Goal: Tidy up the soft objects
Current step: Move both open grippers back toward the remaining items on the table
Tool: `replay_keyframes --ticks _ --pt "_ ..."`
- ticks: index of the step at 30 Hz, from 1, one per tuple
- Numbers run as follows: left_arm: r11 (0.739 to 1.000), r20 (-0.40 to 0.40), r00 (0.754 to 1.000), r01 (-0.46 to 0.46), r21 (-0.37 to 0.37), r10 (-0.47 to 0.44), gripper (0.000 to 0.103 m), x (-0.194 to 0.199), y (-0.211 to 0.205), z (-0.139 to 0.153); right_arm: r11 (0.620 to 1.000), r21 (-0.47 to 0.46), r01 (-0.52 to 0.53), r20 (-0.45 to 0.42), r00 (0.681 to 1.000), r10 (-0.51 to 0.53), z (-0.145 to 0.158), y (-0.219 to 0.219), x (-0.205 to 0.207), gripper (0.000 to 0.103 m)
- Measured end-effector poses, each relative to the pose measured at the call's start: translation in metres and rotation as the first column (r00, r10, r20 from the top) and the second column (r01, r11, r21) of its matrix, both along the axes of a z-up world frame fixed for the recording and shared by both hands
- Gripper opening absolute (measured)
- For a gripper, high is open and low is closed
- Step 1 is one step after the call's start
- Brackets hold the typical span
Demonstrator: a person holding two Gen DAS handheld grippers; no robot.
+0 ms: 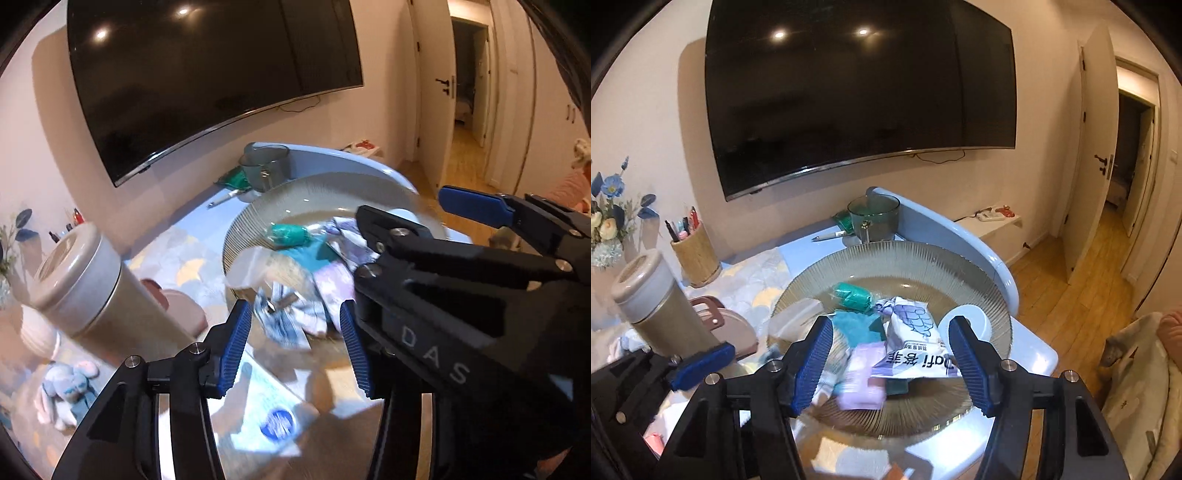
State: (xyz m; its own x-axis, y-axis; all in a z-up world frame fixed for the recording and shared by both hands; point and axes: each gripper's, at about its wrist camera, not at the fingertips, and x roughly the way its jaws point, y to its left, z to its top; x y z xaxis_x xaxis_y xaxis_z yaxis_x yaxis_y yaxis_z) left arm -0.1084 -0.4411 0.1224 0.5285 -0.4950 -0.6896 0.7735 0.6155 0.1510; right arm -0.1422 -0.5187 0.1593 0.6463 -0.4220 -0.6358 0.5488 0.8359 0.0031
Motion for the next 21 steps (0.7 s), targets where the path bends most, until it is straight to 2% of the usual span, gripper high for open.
replay_keyframes --ticks 4,12,18,20,21 --pt "0.999 0.002 1.000 0.020 -0.025 -0.020 0.048 -0.021 0.024 0.012 1.000 0.006 -0.022 0.021 1.000 0.022 0.012 0.020 -0.018 0.063" --pt "0.998 0.049 0.999 -0.013 -0.060 0.016 0.048 -0.056 0.102 0.020 0.991 -0.072 -0.113 0.027 0.993 0.115 0.033 0.085 -0.042 0.065" --pt "0.992 0.087 0.991 -0.096 -0.077 0.103 0.048 -0.063 0.176 0.024 0.971 -0.141 -0.194 0.024 0.980 0.199 0.039 0.145 -0.049 0.067" --pt "0.985 0.098 0.982 -0.156 -0.072 0.162 0.049 -0.059 0.206 0.021 0.965 -0.146 -0.219 0.025 0.974 0.225 0.038 0.161 -0.050 0.073" --pt "0.980 0.097 0.976 -0.189 -0.068 0.195 0.053 -0.056 0.221 0.019 0.960 -0.146 -0.239 0.027 0.969 0.246 0.037 0.173 -0.048 0.077"
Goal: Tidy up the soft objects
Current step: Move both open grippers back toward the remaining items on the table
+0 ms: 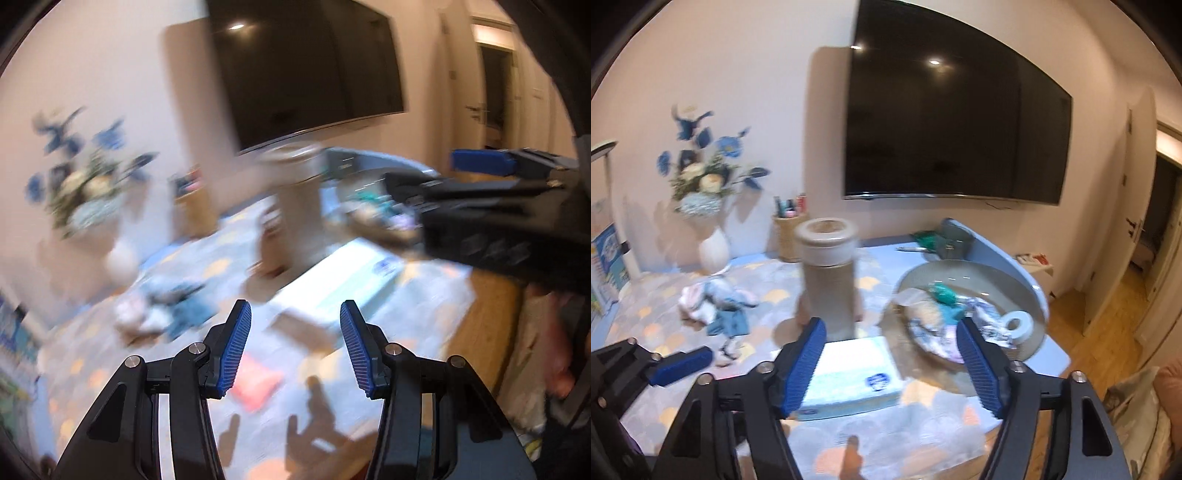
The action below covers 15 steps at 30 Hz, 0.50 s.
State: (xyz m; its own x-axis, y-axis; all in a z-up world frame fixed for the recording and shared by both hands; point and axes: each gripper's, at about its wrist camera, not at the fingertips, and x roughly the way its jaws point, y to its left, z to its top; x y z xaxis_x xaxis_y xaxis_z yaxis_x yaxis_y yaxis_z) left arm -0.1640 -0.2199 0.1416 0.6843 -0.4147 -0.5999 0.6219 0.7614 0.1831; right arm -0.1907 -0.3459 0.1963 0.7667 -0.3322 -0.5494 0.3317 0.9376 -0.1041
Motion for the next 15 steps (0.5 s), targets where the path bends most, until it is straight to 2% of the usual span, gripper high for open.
replay_keyframes --ticks 1,4,7,8,9,11,12,14,15 --pt "0.999 -0.007 0.999 -0.053 -0.002 0.053 0.062 0.007 0.022 -0.003 1.000 0.000 -0.016 -0.001 1.000 0.016 -0.001 0.008 0.002 0.078" --pt "0.984 -0.021 0.984 -0.178 -0.016 0.178 0.067 0.026 0.070 -0.013 0.996 0.014 -0.083 -0.028 0.996 0.083 -0.010 0.035 0.010 0.079" --pt "0.942 -0.005 0.942 -0.337 0.016 0.337 0.068 0.045 0.116 -0.028 0.984 0.079 -0.162 -0.060 0.984 0.167 -0.022 0.057 0.022 0.080" --pt "0.924 -0.019 0.924 -0.382 0.033 0.383 0.068 0.055 0.134 -0.038 0.978 0.110 -0.179 -0.070 0.980 0.187 -0.026 0.060 0.026 0.086" --pt "0.912 -0.035 0.912 -0.408 0.043 0.409 0.068 0.063 0.145 -0.046 0.960 0.189 -0.206 -0.085 0.971 0.225 -0.034 0.065 0.033 0.091" --pt "0.887 -0.078 0.883 -0.459 0.061 0.462 0.068 0.077 0.166 -0.063 0.910 0.329 -0.251 -0.096 0.950 0.297 -0.051 0.075 0.042 0.091" --pt "0.875 -0.106 0.869 -0.480 0.065 0.484 0.068 0.084 0.176 -0.073 0.869 0.407 -0.282 -0.109 0.930 0.352 -0.065 0.085 0.049 0.091" --pt "0.855 -0.165 0.839 -0.514 0.069 0.518 0.068 0.097 0.193 -0.096 0.833 0.459 -0.309 -0.138 0.901 0.410 -0.085 0.104 0.057 0.091" --pt "0.849 -0.181 0.830 -0.524 0.073 0.528 0.068 0.099 0.198 -0.103 0.833 0.455 -0.314 -0.165 0.890 0.426 -0.096 0.118 0.062 0.091"
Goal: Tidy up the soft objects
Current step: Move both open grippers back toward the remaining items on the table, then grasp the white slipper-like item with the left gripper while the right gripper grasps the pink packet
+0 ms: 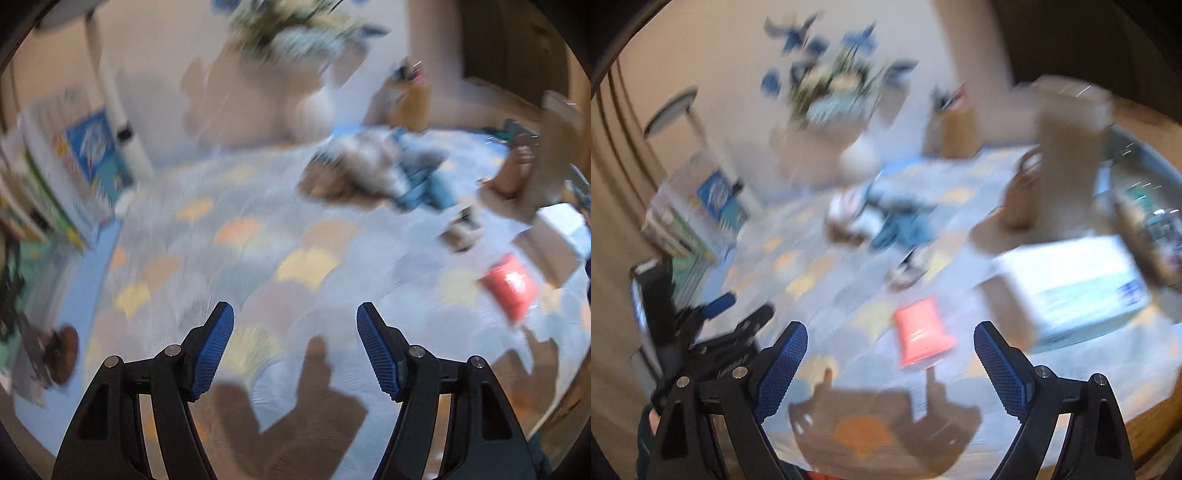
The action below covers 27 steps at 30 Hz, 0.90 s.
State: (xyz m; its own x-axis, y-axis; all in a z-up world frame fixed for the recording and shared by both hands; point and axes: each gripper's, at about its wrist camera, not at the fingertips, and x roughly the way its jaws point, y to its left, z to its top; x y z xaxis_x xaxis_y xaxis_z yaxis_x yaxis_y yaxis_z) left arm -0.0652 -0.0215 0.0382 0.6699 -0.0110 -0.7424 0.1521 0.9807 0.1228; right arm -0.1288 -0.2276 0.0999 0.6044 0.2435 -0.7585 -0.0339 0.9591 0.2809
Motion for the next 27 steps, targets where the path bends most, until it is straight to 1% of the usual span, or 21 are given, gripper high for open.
replay_keyframes --ticks 2,4,5,6,8,9,10,15,17,19,21,24,27 --pt "0.999 -0.036 0.999 -0.033 -0.015 0.033 0.068 0.009 0.012 -0.017 0.999 -0.022 -0.029 -0.025 0.999 0.028 -0.014 0.018 0.006 0.091" --pt "0.998 -0.048 0.997 -0.068 -0.015 0.067 0.068 0.011 0.021 -0.030 0.997 -0.039 -0.066 -0.036 0.997 0.064 -0.029 0.037 0.011 0.091" --pt "0.996 -0.042 0.995 -0.086 -0.013 0.085 0.069 0.012 0.026 -0.035 0.994 -0.079 -0.081 -0.043 0.996 0.077 -0.035 0.047 0.014 0.091" --pt "0.995 -0.039 0.995 -0.090 -0.037 0.088 0.069 0.012 0.030 -0.035 0.989 -0.122 -0.081 -0.046 0.996 0.076 -0.038 0.051 0.016 0.091" --pt "0.990 -0.056 0.994 -0.101 -0.097 0.096 0.069 0.012 0.037 -0.036 0.957 -0.282 -0.065 -0.035 0.998 0.057 -0.045 0.065 0.020 0.091" --pt "0.989 -0.061 0.993 -0.104 -0.107 0.098 0.070 0.013 0.039 -0.036 0.944 -0.326 -0.059 -0.034 0.998 0.051 -0.046 0.066 0.021 0.091" --pt "0.988 -0.059 0.993 -0.103 -0.111 0.097 0.071 0.014 0.039 -0.036 0.939 -0.340 -0.053 -0.025 0.999 0.047 -0.044 0.066 0.022 0.091" --pt "0.990 -0.051 0.994 -0.099 -0.096 0.094 0.071 0.013 0.035 -0.037 0.942 -0.335 -0.024 0.089 0.994 0.057 -0.017 0.071 0.021 0.091" --pt "0.990 -0.052 0.994 -0.098 -0.100 0.093 0.072 0.013 0.035 -0.037 0.941 -0.337 -0.022 0.101 0.993 0.059 -0.014 0.074 0.023 0.091" --pt "0.989 -0.056 0.994 -0.102 -0.106 0.097 0.074 0.013 0.037 -0.038 0.944 -0.329 -0.032 0.084 0.994 0.063 -0.020 0.074 0.026 0.091" --pt "0.989 -0.057 0.994 -0.100 -0.105 0.095 0.074 0.014 0.037 -0.037 0.946 -0.321 -0.033 0.046 0.998 0.050 -0.031 0.069 0.030 0.091" --pt "0.991 -0.068 0.993 -0.100 -0.088 0.094 0.074 0.016 0.035 -0.035 0.956 -0.291 -0.024 0.024 0.999 0.032 -0.040 0.053 0.026 0.091" --pt "0.996 -0.081 0.996 -0.048 -0.074 0.042 0.074 0.019 0.023 -0.024 0.961 -0.277 0.002 0.017 1.000 0.003 -0.042 0.031 0.022 0.091"
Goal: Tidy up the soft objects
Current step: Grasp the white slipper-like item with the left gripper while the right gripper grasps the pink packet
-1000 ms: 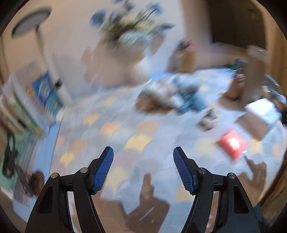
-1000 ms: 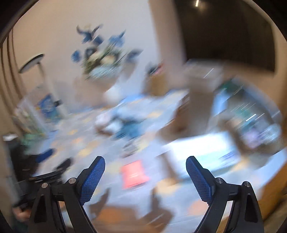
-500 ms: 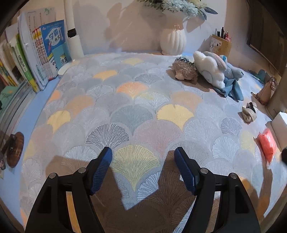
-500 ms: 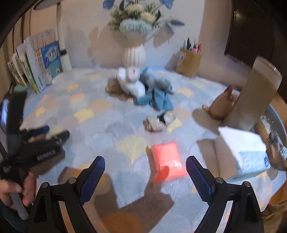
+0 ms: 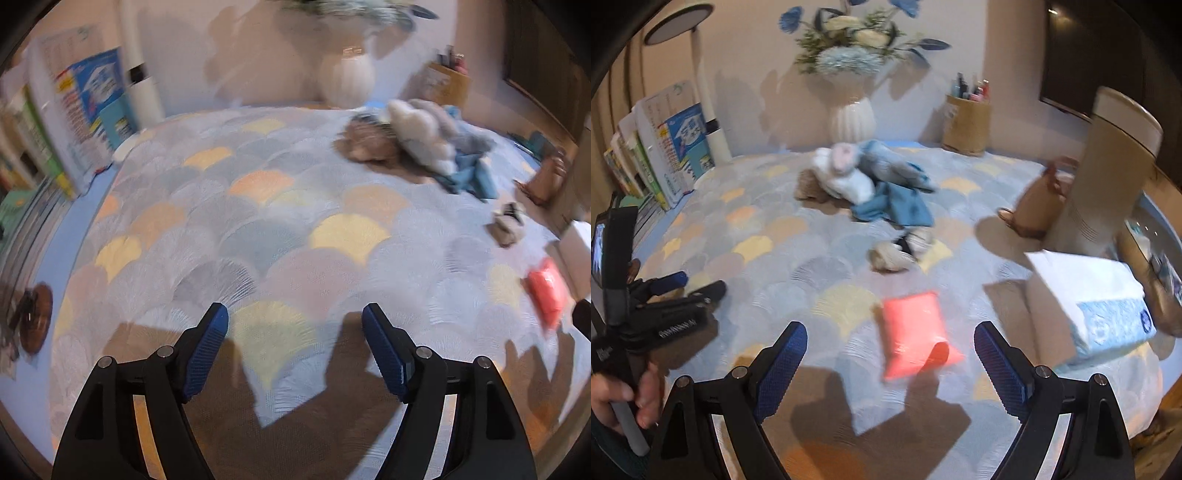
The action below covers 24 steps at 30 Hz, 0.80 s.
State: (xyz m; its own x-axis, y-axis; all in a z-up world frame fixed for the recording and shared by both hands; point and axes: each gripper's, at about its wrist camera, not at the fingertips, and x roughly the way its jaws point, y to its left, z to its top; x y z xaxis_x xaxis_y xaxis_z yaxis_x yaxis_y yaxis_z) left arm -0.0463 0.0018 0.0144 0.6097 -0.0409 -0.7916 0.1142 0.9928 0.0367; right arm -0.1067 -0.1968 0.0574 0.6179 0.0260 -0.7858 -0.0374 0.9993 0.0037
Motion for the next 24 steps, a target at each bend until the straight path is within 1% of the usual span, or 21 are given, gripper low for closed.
replay_keyframes --ticks 2,4,6,8,9,11,12,13,15,18,19,20,21,22,23,24 --pt "0.997 0.037 0.997 0.072 0.007 -0.072 0.074 -0.001 -0.017 0.020 1.000 -0.001 0.014 0.014 1.000 -0.014 0.001 -0.011 -0.005 0.091" --pt "0.985 0.054 0.984 0.172 0.014 -0.172 0.074 0.000 -0.041 0.037 1.000 0.014 0.019 0.010 1.000 -0.019 0.000 -0.023 -0.006 0.091" --pt "0.954 0.048 0.952 0.301 0.002 -0.301 0.074 0.005 -0.071 0.051 0.998 0.058 0.012 -0.018 1.000 -0.011 -0.007 -0.033 -0.003 0.091" --pt "0.914 0.021 0.914 0.405 -0.013 -0.405 0.074 0.015 -0.101 0.055 0.994 0.105 0.009 -0.042 0.999 -0.005 -0.015 -0.039 0.000 0.091" --pt "0.893 0.005 0.893 0.451 -0.017 -0.450 0.074 0.022 -0.117 0.053 0.990 0.139 0.005 -0.057 0.998 0.003 -0.019 -0.041 0.002 0.091" --pt "0.854 -0.039 0.854 0.520 -0.004 -0.519 0.072 0.035 -0.145 0.042 0.984 0.179 0.003 -0.073 0.997 0.010 -0.025 -0.044 0.003 0.091" --pt "0.843 -0.069 0.841 0.537 -0.005 -0.536 0.070 0.042 -0.155 0.035 0.982 0.190 0.004 -0.078 0.997 0.011 -0.027 -0.046 0.003 0.091" --pt "0.838 -0.092 0.834 0.545 -0.011 -0.543 0.068 0.049 -0.163 0.028 0.982 0.189 0.003 -0.078 0.997 0.012 -0.027 -0.048 0.003 0.091" --pt "0.833 -0.102 0.828 0.553 -0.026 -0.552 0.067 0.059 -0.174 0.019 0.983 0.186 -0.002 -0.085 0.996 0.018 -0.029 -0.052 0.002 0.091" --pt "0.833 -0.104 0.827 0.549 -0.067 -0.553 0.067 0.069 -0.181 0.013 0.983 0.181 -0.008 -0.087 0.996 0.024 -0.030 -0.053 0.001 0.091" --pt "0.835 -0.102 0.828 0.545 -0.078 -0.551 0.066 0.072 -0.184 0.011 0.984 0.176 -0.013 -0.087 0.996 0.029 -0.031 -0.052 0.002 0.091" --pt "0.837 -0.104 0.830 0.541 -0.084 -0.548 0.062 0.073 -0.185 0.010 0.985 0.169 -0.017 -0.086 0.996 0.032 -0.032 -0.052 0.003 0.091" --pt "0.836 -0.112 0.829 0.542 -0.086 -0.548 0.052 0.074 -0.187 0.007 0.987 0.160 -0.021 -0.083 0.996 0.034 -0.033 -0.050 0.005 0.091" --pt "0.834 -0.128 0.824 0.545 -0.086 -0.551 0.046 0.075 -0.188 0.003 0.988 0.155 -0.025 -0.081 0.996 0.038 -0.035 -0.049 0.008 0.091" --pt "0.834 -0.133 0.823 0.546 -0.079 -0.552 0.045 0.076 -0.187 -0.001 0.988 0.154 -0.029 -0.083 0.996 0.042 -0.037 -0.047 0.011 0.091" --pt "0.833 -0.123 0.824 0.549 -0.068 -0.554 0.038 0.073 -0.188 -0.001 0.988 0.151 -0.027 -0.085 0.996 0.040 -0.038 -0.047 0.012 0.091"
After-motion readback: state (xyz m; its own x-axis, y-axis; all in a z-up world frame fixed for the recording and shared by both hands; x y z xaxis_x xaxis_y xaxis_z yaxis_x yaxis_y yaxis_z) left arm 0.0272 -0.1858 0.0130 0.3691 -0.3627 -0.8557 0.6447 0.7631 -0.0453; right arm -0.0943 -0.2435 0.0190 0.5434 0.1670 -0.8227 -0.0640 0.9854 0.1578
